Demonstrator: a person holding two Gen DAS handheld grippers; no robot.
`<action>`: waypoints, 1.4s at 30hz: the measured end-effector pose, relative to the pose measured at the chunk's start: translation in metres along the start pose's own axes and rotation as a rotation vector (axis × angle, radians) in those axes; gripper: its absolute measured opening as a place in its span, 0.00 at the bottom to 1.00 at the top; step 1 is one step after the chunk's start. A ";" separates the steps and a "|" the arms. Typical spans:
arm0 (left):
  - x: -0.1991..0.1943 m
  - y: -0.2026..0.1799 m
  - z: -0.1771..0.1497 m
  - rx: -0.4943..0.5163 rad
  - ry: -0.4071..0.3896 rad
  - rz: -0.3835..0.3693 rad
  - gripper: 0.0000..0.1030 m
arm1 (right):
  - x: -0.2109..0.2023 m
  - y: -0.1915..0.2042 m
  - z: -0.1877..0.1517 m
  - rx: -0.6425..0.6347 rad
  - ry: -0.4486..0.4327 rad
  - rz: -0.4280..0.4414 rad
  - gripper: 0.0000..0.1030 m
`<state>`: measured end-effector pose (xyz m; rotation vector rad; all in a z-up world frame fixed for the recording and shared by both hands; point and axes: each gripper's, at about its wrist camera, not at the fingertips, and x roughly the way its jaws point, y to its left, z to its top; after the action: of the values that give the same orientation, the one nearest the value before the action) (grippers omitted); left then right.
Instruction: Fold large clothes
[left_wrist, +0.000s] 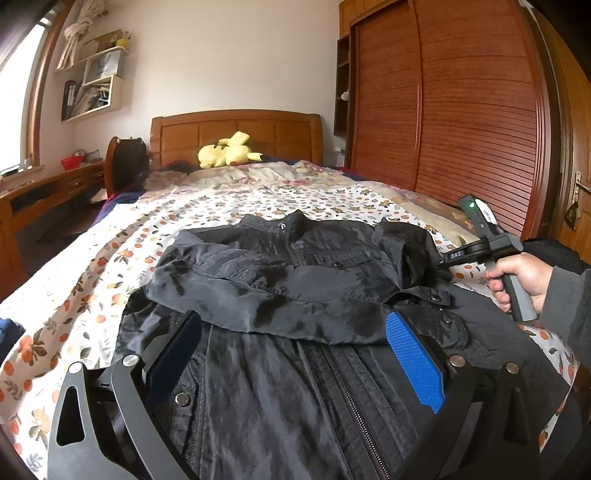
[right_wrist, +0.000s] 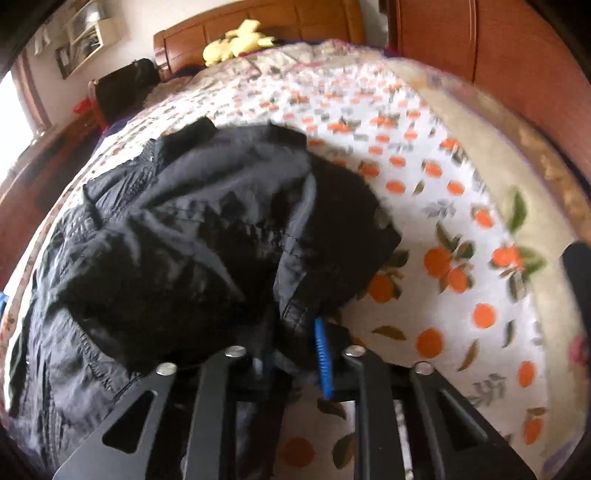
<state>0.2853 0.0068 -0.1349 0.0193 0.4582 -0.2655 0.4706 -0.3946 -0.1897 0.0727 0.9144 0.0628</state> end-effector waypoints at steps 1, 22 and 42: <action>-0.002 0.001 0.000 -0.002 -0.001 0.001 0.97 | -0.010 0.003 0.001 -0.015 -0.029 -0.023 0.12; -0.026 0.023 -0.002 -0.016 -0.018 0.030 0.97 | -0.146 0.177 -0.024 -0.409 -0.281 0.085 0.10; -0.021 0.012 -0.007 0.019 0.003 0.029 0.97 | -0.154 0.160 -0.082 -0.368 -0.238 0.104 0.37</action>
<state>0.2669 0.0241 -0.1328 0.0448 0.4583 -0.2418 0.3078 -0.2452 -0.1039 -0.2111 0.6487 0.3116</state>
